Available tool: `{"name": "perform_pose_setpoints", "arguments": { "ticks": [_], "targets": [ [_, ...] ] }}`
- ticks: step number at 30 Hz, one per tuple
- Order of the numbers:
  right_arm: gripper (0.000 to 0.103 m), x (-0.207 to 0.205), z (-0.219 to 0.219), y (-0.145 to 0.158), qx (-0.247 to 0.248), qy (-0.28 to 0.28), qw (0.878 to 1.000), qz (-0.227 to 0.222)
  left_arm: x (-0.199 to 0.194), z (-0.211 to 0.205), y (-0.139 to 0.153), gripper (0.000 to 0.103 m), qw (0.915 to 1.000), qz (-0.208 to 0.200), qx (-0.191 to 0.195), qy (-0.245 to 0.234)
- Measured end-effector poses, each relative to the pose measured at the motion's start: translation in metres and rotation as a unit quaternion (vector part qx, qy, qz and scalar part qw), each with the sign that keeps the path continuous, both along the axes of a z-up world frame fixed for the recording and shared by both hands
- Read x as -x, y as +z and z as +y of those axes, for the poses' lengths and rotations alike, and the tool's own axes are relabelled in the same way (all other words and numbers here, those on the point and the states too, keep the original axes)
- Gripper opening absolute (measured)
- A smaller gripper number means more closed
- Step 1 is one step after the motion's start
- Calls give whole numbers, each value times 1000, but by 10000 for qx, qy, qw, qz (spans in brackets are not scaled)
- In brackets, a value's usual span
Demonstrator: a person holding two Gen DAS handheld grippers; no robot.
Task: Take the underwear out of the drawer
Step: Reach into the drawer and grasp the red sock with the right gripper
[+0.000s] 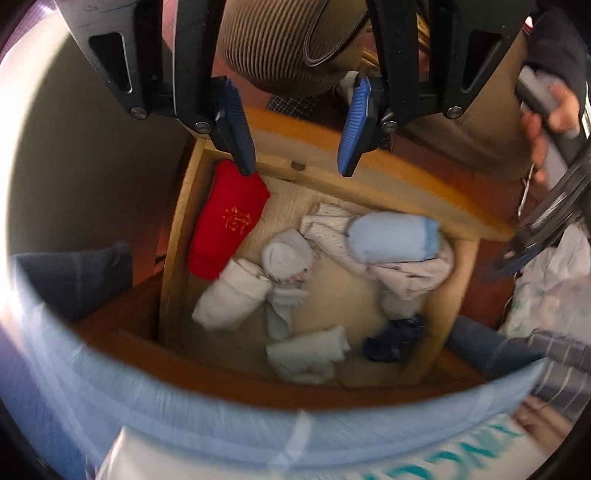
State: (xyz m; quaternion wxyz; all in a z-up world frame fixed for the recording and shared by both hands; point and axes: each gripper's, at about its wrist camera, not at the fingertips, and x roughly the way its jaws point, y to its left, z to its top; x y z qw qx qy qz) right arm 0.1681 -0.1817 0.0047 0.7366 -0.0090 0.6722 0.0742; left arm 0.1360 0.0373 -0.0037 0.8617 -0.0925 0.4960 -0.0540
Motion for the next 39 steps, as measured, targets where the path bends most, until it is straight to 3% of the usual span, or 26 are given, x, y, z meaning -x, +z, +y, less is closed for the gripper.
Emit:
{"name": "perform_pose_setpoints", "arguments": {
  "ticks": [7, 17, 22, 32, 39],
  "targets": [
    [42, -32, -20, -41, 71, -589, 9975, 394, -1, -2, -3, 62, 10000, 29, 30, -50],
    [44, -50, -27, -76, 685, -711, 9929, 662, -1, 1, -4, 62, 9999, 46, 142, -35],
    [52, -56, -30, -92, 798, -790, 9902, 831, -2, 2, -5, 62, 9998, 87, 182, -42],
    [55, -78, -29, -120, 1027, -658, 9869, 1058, -4, 0, -9, 62, 9996, 173, 188, -81],
    [58, -89, -17, -141, 1402, -213, 9822, 1233, -6, -4, -14, 62, 9993, 309, 141, -181]
  ]
}}
